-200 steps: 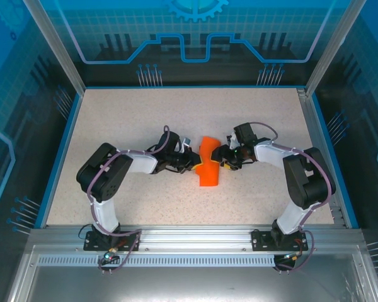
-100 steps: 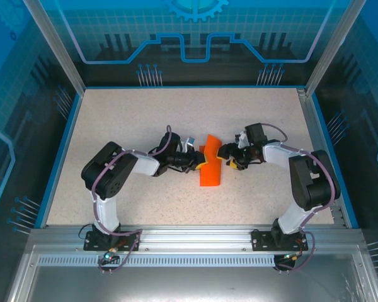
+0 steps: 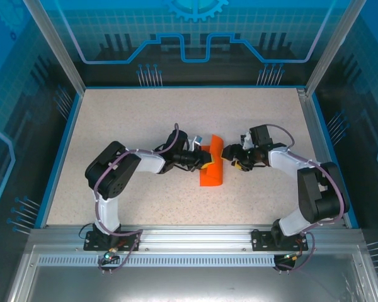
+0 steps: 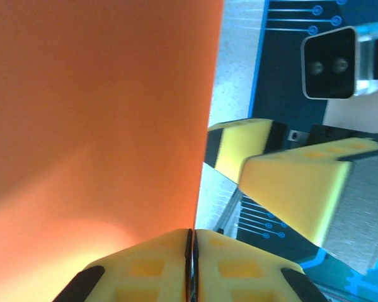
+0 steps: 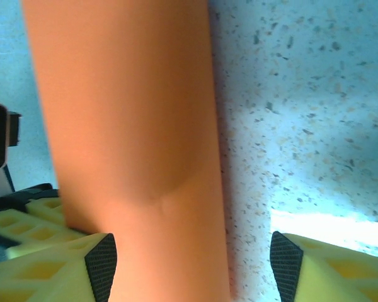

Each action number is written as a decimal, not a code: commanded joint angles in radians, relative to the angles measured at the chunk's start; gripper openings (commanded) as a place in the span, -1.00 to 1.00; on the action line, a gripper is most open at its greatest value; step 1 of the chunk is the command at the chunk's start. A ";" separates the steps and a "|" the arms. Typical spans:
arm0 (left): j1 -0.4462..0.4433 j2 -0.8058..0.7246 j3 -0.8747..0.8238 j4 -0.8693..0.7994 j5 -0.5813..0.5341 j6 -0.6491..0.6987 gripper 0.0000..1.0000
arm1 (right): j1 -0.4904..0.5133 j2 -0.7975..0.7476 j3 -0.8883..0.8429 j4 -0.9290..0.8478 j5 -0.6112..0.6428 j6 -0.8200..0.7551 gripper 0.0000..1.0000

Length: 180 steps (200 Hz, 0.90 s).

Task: Fold a paper plane with a square sheet of paper (pick it up from the middle)
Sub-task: Fold the square sheet of paper in half at the center of the table.

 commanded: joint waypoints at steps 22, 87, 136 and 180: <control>-0.006 -0.048 -0.053 -0.067 -0.082 0.030 -0.76 | 0.023 0.074 0.041 0.007 -0.096 -0.061 0.28; -0.006 -0.052 -0.055 -0.076 -0.094 0.038 -0.75 | 0.068 0.173 0.138 -0.093 0.004 -0.098 0.06; -0.005 -0.063 -0.050 -0.096 -0.105 0.058 -0.71 | 0.075 0.225 0.150 -0.105 0.012 -0.111 0.05; -0.006 -0.113 -0.068 -0.144 -0.154 0.086 -0.48 | 0.087 0.255 0.177 -0.153 0.048 -0.124 0.00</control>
